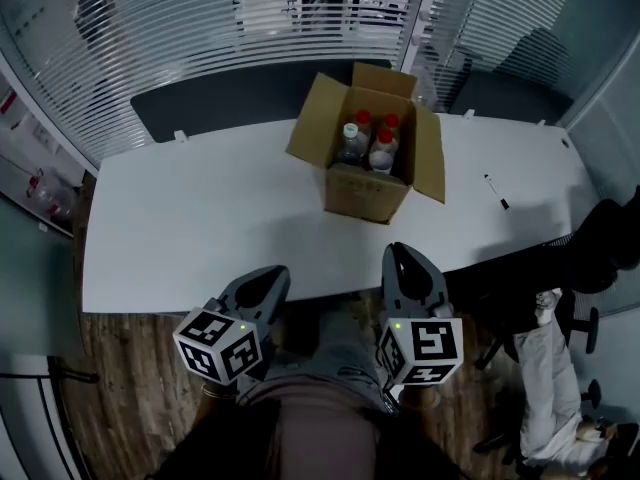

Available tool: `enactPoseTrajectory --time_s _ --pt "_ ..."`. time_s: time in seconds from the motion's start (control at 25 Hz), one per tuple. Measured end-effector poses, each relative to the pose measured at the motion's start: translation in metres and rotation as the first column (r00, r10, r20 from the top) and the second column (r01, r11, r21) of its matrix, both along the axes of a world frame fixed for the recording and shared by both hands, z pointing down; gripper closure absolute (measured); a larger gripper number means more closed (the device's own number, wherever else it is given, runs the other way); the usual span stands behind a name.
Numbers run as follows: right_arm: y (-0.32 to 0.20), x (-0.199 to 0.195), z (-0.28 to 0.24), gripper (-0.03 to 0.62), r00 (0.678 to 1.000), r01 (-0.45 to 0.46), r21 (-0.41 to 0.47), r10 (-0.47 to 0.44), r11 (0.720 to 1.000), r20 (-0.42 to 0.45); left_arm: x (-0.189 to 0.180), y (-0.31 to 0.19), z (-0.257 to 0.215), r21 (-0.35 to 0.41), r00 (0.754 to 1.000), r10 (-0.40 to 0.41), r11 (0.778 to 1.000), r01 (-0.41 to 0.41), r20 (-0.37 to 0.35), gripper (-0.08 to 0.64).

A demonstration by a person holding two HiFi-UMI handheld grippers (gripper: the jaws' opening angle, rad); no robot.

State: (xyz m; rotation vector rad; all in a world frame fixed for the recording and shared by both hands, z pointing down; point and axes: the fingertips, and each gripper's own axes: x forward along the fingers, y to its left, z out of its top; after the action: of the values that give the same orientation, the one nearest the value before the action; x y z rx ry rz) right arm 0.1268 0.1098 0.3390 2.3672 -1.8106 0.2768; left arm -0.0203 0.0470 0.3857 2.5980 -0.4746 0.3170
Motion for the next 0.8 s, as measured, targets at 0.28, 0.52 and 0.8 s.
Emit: enactPoseTrajectory --time_s 0.28,0.52,0.8 --pt "-0.042 0.049 -0.001 0.561 0.999 0.05 -0.021 -0.051 0.998 -0.01 0.045 -0.038 -0.003 -0.001 0.999 -0.038 0.999 0.038 0.007 0.554" --pt "-0.081 0.088 -0.004 0.549 0.994 0.111 -0.04 -0.111 0.993 -0.011 0.083 -0.07 -0.007 0.002 0.997 -0.078 0.997 0.078 0.016 0.554" --pt "-0.12 0.132 0.0 0.503 0.983 0.181 -0.088 -0.182 0.979 0.004 0.112 -0.098 -0.005 -0.017 0.987 -0.154 0.988 0.155 0.042 0.554"
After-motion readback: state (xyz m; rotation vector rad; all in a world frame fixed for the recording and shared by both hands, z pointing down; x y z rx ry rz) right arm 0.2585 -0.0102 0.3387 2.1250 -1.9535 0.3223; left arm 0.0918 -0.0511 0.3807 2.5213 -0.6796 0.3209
